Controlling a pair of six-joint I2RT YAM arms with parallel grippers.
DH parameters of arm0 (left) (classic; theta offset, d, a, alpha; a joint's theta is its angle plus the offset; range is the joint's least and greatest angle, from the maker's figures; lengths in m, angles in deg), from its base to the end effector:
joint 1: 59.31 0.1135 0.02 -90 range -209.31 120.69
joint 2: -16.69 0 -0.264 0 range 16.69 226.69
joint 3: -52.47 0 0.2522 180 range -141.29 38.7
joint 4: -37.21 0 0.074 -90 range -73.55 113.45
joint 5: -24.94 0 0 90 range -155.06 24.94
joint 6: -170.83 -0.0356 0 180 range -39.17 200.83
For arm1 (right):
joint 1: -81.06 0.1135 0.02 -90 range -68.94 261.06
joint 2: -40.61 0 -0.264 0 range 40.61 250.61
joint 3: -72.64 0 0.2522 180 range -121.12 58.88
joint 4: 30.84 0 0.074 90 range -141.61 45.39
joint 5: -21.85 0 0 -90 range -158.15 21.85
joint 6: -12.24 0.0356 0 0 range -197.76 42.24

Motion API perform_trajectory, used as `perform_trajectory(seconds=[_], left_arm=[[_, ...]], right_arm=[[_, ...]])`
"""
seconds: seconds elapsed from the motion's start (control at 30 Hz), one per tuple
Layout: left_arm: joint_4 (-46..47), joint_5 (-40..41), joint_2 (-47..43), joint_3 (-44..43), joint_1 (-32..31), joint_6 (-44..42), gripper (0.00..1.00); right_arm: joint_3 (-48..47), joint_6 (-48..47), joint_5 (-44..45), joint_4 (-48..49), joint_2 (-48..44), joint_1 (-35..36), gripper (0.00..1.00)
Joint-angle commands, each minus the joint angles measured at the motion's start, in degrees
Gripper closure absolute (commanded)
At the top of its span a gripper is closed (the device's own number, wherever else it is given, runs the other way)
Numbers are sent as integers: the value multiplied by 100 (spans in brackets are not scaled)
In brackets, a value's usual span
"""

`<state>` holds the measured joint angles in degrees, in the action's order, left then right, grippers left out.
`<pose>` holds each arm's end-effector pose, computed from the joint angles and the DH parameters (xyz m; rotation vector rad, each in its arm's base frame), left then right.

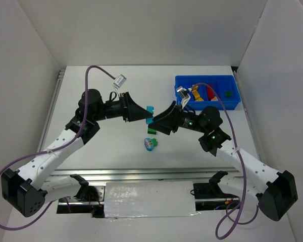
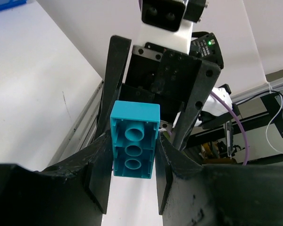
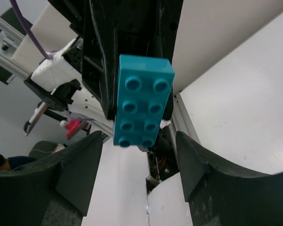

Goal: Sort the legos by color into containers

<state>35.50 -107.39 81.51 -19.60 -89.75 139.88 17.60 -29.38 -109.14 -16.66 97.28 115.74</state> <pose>0.2100 -0.1512 0.3939 0.2739 1.7703 -1.7309 0.1722 0.1475 0.3488 -0.5088 1.5529 1.6391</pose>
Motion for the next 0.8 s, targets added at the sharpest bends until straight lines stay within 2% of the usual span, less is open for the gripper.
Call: perform_trajectory(seconds=[0.0, 0.07, 0.2, 0.3, 0.33, 0.4, 0.47, 0.53, 0.63, 0.67, 0.7, 0.77], left_arm=[[281, 198, -223, -14, -199, 161, 100], [175, 321, -276, -23, -270, 125, 100], [157, 400, -329, 47, -349, 151, 100], [122, 488, -443, 117, -358, 116, 100], [70, 532, -461, 91, -358, 81, 100], [-245, 699, -505, 12, -349, -138, 99], [-588, 892, -523, -189, -358, -436, 59], [-1518, 1593, -540, -496, -358, -639, 1], [-2802, 2937, -523, -996, -340, -973, 1], [-3153, 3315, -479, -1164, -332, -1070, 0], [-3966, 4163, -444, -1314, -305, -1062, 1], [-4805, 5011, -365, -1744, -226, -844, 1]], right_arm=[[-232, 171, 197, 842, 134, 144, 31], [-240, 207, 179, 993, 204, 188, 42], [-249, 321, 145, 1318, 353, 276, 53], [-319, 347, -66, 1424, 485, 320, 78], [-311, 365, -110, 1442, 503, 320, 100], [-206, 435, -102, 1530, 495, 320, 100], [-214, 296, -41, 1085, 477, 320, 100], [-214, 164, 126, 714, 416, 320, 100], [-310, -484, 626, -444, 302, 286, 100], [-389, -670, 793, -1257, 293, 251, 100], [-573, -837, 1186, -1726, 336, 94, 100], [-749, -1294, 1444, -2787, 624, -170, 100]])
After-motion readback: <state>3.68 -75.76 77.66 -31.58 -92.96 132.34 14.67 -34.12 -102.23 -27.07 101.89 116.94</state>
